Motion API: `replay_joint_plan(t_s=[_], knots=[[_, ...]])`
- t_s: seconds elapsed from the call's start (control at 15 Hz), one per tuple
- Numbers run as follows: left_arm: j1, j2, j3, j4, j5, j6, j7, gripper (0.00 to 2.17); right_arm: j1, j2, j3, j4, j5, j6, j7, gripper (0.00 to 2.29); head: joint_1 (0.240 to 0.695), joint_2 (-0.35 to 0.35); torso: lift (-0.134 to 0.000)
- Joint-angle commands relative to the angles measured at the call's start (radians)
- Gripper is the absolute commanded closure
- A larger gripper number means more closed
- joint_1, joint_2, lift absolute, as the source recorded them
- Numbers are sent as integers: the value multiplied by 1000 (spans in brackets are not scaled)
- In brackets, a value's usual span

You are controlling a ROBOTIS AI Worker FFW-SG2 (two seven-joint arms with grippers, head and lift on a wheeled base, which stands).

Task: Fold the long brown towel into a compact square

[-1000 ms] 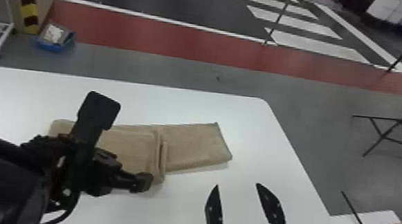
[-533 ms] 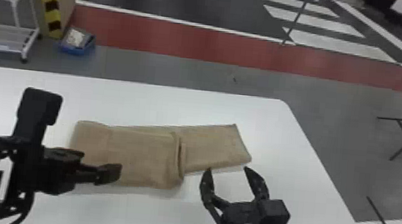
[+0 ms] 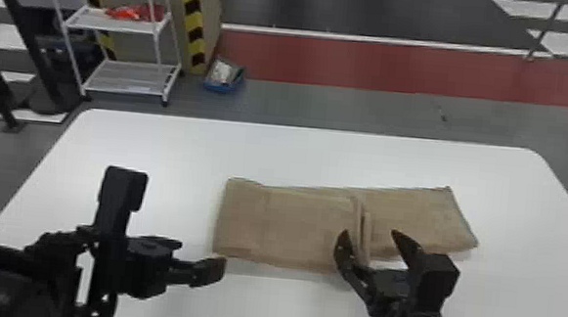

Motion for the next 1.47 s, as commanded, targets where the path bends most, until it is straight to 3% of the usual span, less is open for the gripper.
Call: replay_joint_plan(t_s=[0.0,0.4,0.93,1.4], knots=[[7,5,-2,1,2,-1,0,66,-43,4,-3,52,-33,9,19,130,695,34,-123],[-2,-3,-8,1,2,-1,-1,70,-118,4,-12,92,-41,175,74,201,695,37,-123],[-12,9,-4,6,15,-1,0,70,-86,4,5,45,-45,135,93,282,695,54,-123],[-21,11,-4,17,23,-4,0,70,-103,4,6,38,-41,196,93,286,695,62,-123]])
